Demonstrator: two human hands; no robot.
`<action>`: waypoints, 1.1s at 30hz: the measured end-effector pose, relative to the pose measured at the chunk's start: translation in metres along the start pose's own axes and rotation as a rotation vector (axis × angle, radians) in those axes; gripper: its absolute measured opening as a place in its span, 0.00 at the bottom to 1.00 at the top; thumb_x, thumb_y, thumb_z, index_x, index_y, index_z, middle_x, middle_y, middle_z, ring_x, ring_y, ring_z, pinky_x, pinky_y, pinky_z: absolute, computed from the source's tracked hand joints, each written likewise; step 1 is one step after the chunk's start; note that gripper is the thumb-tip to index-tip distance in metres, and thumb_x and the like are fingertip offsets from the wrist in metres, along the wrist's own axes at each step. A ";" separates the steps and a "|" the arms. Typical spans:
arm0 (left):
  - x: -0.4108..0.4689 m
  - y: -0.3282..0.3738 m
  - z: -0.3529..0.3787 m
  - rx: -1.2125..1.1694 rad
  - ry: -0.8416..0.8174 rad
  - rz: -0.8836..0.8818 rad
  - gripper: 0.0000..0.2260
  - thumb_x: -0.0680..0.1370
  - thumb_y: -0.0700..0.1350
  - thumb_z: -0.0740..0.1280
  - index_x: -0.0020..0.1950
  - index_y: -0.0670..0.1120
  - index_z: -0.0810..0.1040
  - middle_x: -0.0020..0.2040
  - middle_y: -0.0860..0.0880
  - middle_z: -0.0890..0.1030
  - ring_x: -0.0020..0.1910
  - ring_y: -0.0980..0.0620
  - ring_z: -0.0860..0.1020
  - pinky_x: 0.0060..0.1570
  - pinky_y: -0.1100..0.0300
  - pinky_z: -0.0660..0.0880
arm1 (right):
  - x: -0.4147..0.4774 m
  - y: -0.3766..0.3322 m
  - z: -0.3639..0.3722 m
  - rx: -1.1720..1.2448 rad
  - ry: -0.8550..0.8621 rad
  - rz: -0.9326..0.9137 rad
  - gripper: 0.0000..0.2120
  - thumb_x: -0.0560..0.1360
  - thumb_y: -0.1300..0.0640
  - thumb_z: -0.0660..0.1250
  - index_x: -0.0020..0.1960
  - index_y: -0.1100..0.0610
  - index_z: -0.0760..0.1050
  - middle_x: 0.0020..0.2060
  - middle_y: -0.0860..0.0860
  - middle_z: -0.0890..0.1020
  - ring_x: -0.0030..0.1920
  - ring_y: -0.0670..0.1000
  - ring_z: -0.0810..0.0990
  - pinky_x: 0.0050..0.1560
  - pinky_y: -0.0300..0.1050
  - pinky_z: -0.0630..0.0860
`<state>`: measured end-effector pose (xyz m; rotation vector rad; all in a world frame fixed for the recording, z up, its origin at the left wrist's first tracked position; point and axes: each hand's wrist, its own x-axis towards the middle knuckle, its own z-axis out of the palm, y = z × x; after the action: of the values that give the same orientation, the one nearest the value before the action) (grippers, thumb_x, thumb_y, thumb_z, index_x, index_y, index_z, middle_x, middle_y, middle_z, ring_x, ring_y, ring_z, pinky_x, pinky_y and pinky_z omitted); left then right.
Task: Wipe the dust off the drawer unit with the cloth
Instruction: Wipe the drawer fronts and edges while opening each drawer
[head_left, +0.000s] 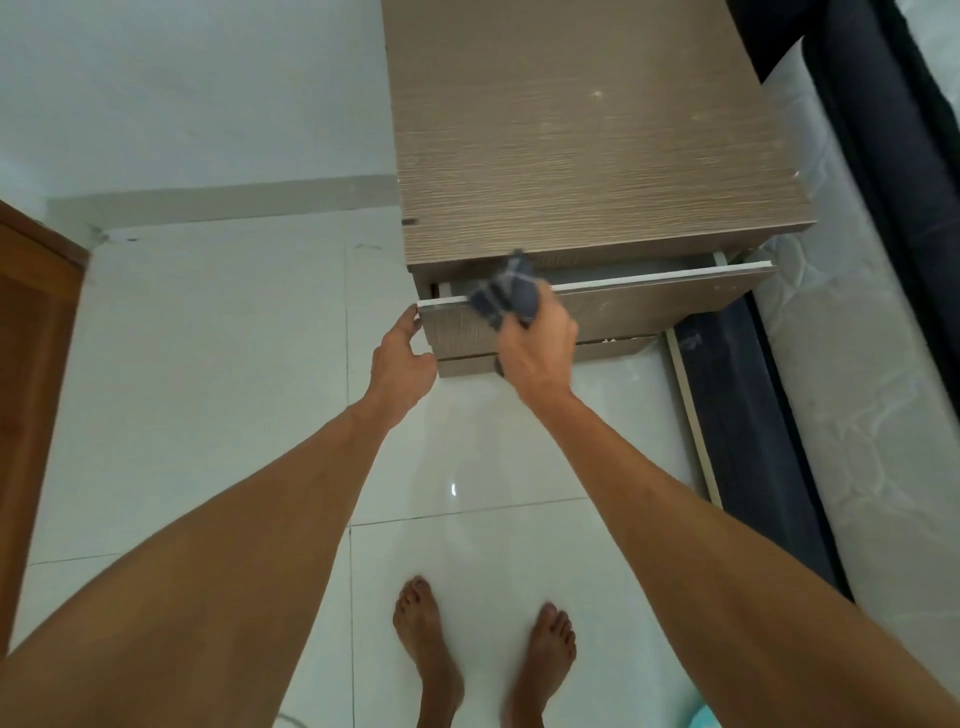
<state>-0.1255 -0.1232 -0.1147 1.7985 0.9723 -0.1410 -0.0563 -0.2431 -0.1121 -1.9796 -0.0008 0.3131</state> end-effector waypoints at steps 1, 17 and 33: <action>0.000 0.001 0.000 -0.006 -0.002 0.002 0.32 0.77 0.28 0.57 0.78 0.51 0.57 0.75 0.51 0.66 0.65 0.51 0.69 0.36 0.67 0.74 | 0.001 0.004 -0.013 0.021 0.137 0.025 0.18 0.75 0.71 0.63 0.62 0.60 0.75 0.49 0.50 0.79 0.48 0.51 0.79 0.52 0.43 0.78; 0.014 -0.004 -0.007 0.066 0.063 0.028 0.21 0.74 0.32 0.62 0.66 0.44 0.73 0.59 0.43 0.80 0.52 0.46 0.78 0.39 0.64 0.73 | -0.013 0.019 0.076 -0.661 -0.268 -0.305 0.34 0.75 0.61 0.69 0.78 0.49 0.60 0.79 0.55 0.55 0.70 0.67 0.62 0.63 0.62 0.74; 0.015 0.005 0.024 0.860 0.161 0.702 0.31 0.68 0.33 0.71 0.70 0.41 0.69 0.68 0.41 0.73 0.69 0.41 0.69 0.68 0.46 0.67 | 0.015 0.051 -0.021 -0.669 -0.072 -0.567 0.34 0.69 0.71 0.73 0.73 0.58 0.68 0.75 0.60 0.66 0.72 0.66 0.65 0.64 0.62 0.73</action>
<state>-0.1043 -0.1353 -0.1297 2.8777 0.3194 0.0430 -0.0445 -0.2809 -0.1527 -2.5070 -0.7882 0.0004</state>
